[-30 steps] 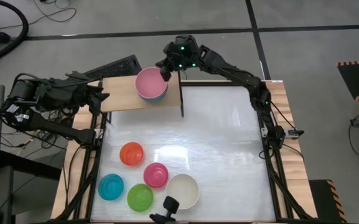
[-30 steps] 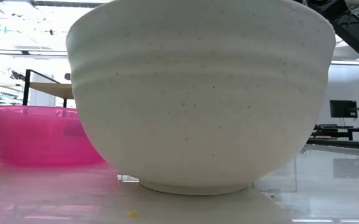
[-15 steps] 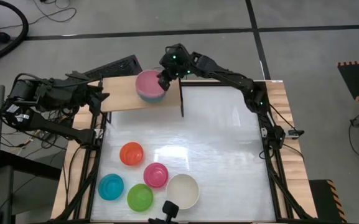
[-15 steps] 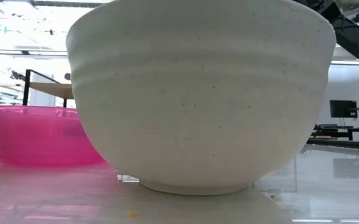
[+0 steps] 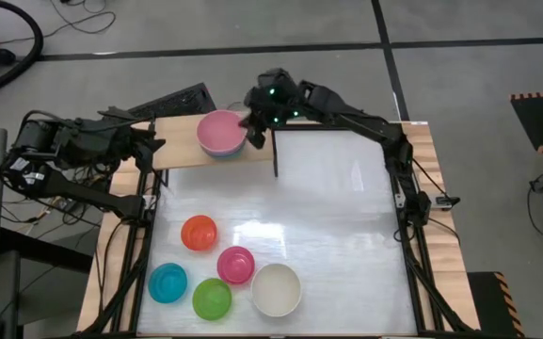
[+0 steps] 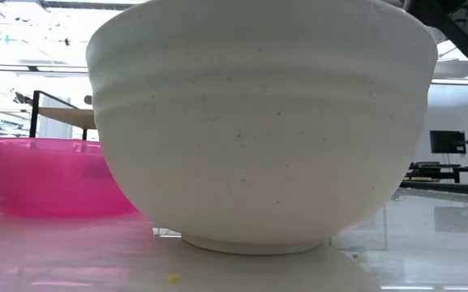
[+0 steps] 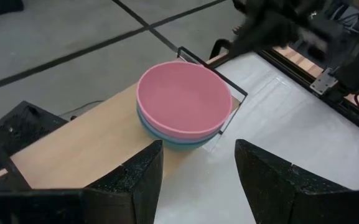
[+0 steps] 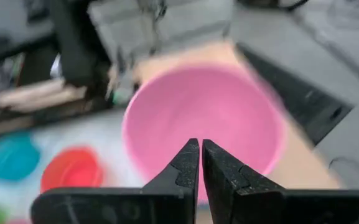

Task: Place and stack bowls onto a shelf
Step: Stack the large white bowl on top of the large pink bowl on the shelf

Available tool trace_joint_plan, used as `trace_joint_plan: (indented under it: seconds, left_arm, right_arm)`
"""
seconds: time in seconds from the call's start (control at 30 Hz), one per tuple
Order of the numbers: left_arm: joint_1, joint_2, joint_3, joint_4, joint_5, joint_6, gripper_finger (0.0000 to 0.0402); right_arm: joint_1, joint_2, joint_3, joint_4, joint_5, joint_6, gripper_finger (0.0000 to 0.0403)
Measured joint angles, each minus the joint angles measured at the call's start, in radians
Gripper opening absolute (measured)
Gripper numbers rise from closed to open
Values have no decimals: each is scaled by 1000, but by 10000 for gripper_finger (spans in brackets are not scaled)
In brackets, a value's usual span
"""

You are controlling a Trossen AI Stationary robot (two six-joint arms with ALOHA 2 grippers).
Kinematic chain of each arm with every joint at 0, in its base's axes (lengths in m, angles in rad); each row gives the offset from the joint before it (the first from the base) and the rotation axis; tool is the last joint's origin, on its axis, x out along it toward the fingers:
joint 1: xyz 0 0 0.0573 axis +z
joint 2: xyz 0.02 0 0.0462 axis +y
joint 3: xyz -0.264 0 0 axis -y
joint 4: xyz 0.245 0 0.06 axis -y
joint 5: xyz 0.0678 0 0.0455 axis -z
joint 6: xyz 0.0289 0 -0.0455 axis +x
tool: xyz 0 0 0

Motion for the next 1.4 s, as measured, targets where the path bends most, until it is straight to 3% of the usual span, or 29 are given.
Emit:
trace_joint_plan:
  seconds: [0.2, 0.33, 0.43, 0.57, 0.87, 1.2, 1.4]
  left_arm:
    - [0, 7, 0, 2, 74, -11, 186]
    - [0, 30, 0, 2, 98, 4, 186]
    - [0, 56, 0, 2, 132, 43, 186]
    - [0, 85, 0, 2, 141, 108, 186]
    - [0, 62, 0, 77, 204, 234, 186]
    - [0, -5, 0, 92, 243, 266, 186]
    - [0, -31, 0, 92, 273, 266, 186]
  right_arm:
    - [102, -133, 4, -407, -132, -50, 43]
    - [216, -160, 0, -660, -10, -67, 49]
    - [304, -154, -3, -753, 62, -4, 62]
    - [407, -176, -19, -758, 59, 108, 102]
    - [491, -154, -18, -758, 153, 295, 214]
    - [626, -104, -21, -689, 222, 506, 212]
    - [706, -30, -17, -646, 227, 533, 230]
